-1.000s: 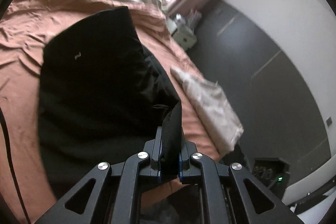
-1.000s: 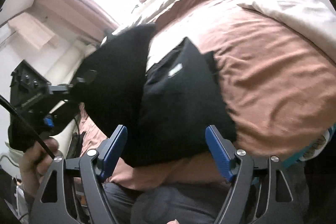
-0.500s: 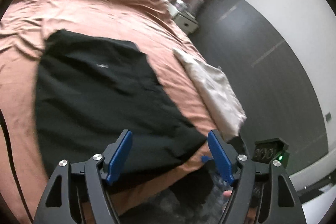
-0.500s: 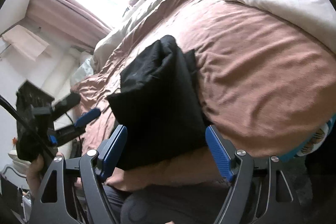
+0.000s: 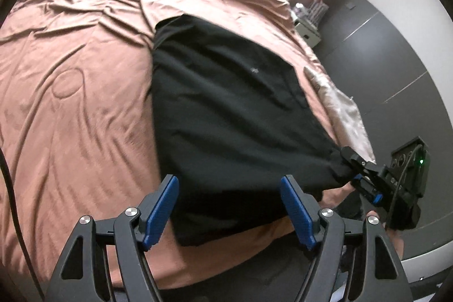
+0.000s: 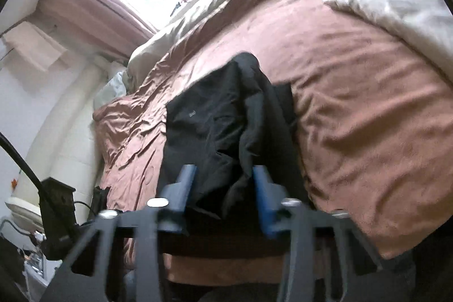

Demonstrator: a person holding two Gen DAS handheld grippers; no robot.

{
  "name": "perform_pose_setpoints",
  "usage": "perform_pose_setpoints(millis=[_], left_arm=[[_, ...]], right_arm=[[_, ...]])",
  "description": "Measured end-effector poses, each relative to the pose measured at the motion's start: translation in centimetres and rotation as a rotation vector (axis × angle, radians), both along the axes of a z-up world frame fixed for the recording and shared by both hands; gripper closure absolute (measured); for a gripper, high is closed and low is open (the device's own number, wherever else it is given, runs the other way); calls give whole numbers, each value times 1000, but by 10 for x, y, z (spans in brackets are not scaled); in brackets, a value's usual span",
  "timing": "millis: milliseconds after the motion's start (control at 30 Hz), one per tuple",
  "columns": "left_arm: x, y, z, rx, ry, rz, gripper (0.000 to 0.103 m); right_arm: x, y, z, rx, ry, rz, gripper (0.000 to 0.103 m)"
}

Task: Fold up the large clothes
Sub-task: 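Open both grippers and release the folded bundle onto the bed, then pinch the edge of the folded bundle with the right gripper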

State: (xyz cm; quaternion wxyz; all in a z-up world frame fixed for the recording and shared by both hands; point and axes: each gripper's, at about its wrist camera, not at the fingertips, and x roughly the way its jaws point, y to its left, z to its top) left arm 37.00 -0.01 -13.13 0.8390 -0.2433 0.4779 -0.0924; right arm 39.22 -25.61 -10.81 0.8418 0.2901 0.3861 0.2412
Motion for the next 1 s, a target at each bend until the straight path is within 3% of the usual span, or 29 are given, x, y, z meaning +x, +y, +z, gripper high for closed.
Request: perform_pose_setpoints(millis=[167, 700, 833, 1000], left_arm=[[4, -2, -18, 20, 39, 4, 28], [18, -15, -61, 54, 136, -14, 28], [18, -19, -64, 81, 143, -24, 28], [12, -17, -56, 58, 138, -20, 28]], right_arm=[[-2, -9, -32, 53, 56, -4, 92], [-14, -22, -68, 98, 102, -41, 97], [-15, -21, -64, 64, 106, -49, 97], [-23, -18, -44, 20, 87, -58, 97]])
